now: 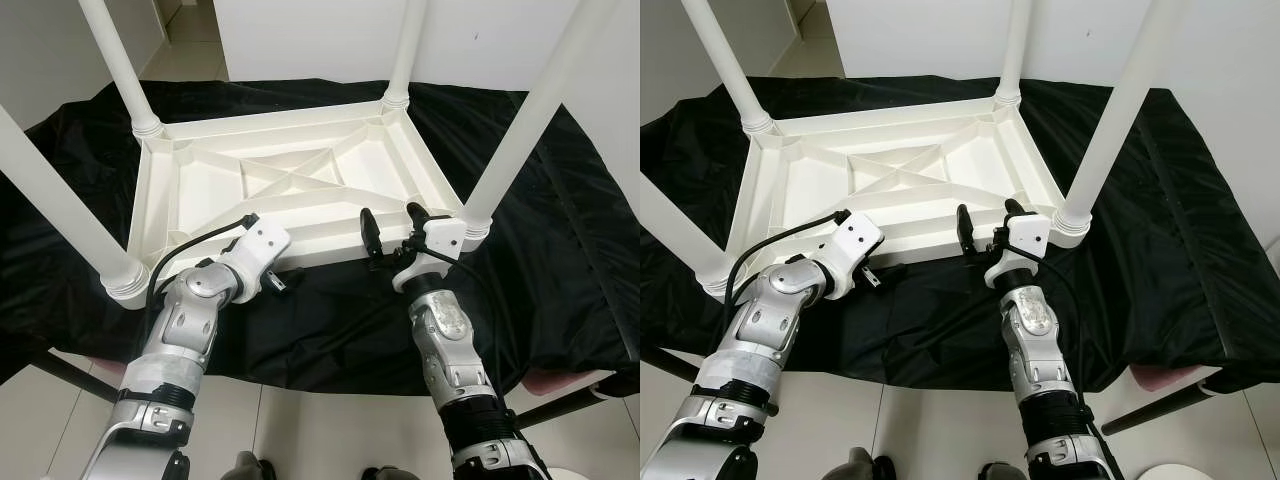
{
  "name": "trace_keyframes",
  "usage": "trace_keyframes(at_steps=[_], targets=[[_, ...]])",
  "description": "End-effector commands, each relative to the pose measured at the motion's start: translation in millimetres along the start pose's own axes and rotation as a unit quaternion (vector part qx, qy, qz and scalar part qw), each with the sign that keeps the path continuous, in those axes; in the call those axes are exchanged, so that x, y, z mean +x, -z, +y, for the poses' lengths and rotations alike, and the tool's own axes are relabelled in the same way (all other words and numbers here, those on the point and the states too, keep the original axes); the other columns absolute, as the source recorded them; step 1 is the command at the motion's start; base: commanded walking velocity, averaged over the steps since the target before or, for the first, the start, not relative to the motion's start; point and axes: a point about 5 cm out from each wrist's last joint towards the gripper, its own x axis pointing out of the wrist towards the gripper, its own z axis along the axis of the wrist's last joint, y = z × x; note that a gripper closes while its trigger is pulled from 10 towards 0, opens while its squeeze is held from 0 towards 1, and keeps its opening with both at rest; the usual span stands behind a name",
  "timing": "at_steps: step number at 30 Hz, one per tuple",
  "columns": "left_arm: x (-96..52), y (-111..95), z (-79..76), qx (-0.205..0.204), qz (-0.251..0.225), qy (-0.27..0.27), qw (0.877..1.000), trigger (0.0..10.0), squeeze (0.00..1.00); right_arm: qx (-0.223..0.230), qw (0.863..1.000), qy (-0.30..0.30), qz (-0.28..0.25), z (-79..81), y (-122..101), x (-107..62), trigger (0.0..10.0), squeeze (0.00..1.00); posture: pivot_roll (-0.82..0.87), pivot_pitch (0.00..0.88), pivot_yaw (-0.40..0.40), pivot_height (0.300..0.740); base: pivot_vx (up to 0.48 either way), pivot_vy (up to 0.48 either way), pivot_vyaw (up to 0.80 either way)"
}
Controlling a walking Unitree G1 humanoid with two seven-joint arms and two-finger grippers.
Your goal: Building children table
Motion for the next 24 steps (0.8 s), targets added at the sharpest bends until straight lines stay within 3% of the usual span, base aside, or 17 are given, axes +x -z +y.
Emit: trace_keyframes(at_steps=[1,8,24], targets=[[-7.9,2.7,23.0,-0.008,0.011,-0.209,0.978,10.0,0.00,0.005,1.000,-0.002,0.008,2.6,2.8,-0.6,10.0,0.00,-0.11,0.110,0.068,0.740,0.000,0.000,0.00],[-11.9,3.7,23.0,-0.022,0.017,-0.219,0.975,10.0,0.00,0.007,1.000,-0.003,0.009,3.6,1.9,-1.0,10.0,0.00,-0.10,0.107,0.067,0.740,0.000,0.000,0.00],[-24.2,4.3,-2.8,-0.070,0.036,-0.187,0.979,10.0,0.00,0.002,1.000,-0.016,-0.008,16.3,-5.3,-4.9,10.0,0.00,-0.10,0.100,0.065,0.740,0.000,0.000,0.00]])
